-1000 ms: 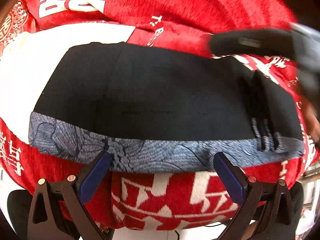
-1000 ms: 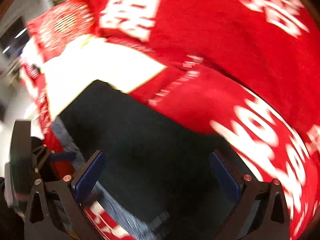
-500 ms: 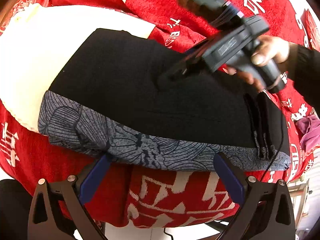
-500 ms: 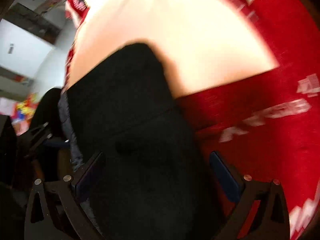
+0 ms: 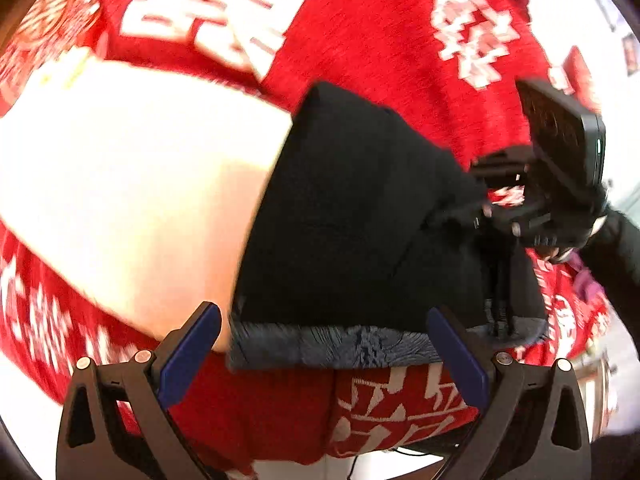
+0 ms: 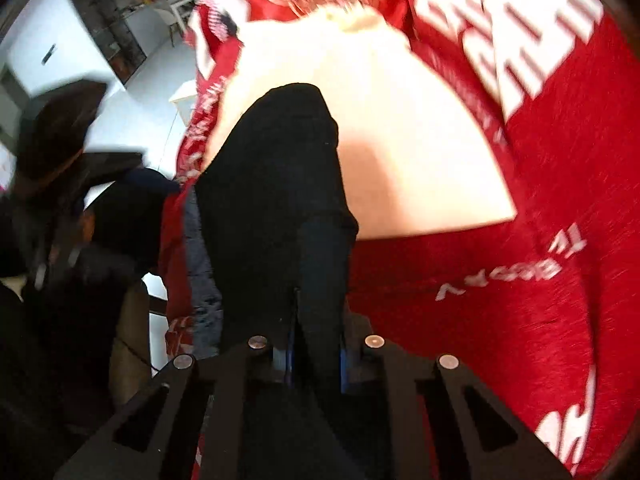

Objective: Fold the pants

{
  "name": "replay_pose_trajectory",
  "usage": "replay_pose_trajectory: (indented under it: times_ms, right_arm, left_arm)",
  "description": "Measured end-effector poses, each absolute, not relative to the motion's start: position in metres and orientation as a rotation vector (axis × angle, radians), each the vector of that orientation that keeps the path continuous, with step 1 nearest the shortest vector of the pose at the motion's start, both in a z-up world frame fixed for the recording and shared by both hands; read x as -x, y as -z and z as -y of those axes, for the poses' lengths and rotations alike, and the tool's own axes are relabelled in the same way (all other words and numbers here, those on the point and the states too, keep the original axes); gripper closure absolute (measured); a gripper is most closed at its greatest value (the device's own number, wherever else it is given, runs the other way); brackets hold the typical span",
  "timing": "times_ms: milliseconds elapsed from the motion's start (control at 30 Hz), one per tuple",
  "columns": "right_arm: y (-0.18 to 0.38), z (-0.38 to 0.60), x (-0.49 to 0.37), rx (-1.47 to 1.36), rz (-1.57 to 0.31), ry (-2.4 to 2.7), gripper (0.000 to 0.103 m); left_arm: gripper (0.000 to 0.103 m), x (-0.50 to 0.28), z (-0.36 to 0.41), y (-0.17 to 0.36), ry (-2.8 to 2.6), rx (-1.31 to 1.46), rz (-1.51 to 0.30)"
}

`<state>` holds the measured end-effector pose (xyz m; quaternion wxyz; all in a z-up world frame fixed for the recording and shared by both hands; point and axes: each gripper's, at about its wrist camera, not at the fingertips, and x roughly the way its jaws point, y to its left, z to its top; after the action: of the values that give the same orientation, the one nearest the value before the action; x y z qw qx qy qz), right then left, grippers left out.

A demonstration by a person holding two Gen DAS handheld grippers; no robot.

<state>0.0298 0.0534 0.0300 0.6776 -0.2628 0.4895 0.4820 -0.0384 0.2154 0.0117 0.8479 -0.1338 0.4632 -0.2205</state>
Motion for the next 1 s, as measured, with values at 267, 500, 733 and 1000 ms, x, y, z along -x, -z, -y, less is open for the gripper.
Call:
replay_pose_trajectory:
  times_ms: [267,500,733,1000]
  right_arm:
    - [-0.072,-0.037,0.010,0.671,-0.938,-1.115,0.086]
    - [-0.060,-0.049,0.000,0.681,-0.977,-1.089,0.086]
    - [-0.046,-0.048,-0.036,0.611,-1.088,-0.930,0.057]
    - [-0.078,0.045,-0.012,0.546,-1.034,-0.624,0.032]
  left_arm:
    - [0.000,0.012,-0.227,-0.015,0.731,0.178,-0.852]
    - [0.011,-0.022,-0.165,0.018,0.889,0.134,-1.071]
    - [0.083,-0.028,-0.138,0.024,0.731,0.053,-1.257]
    - [0.083,-0.024,-0.122,-0.031,0.704,0.039,-1.219]
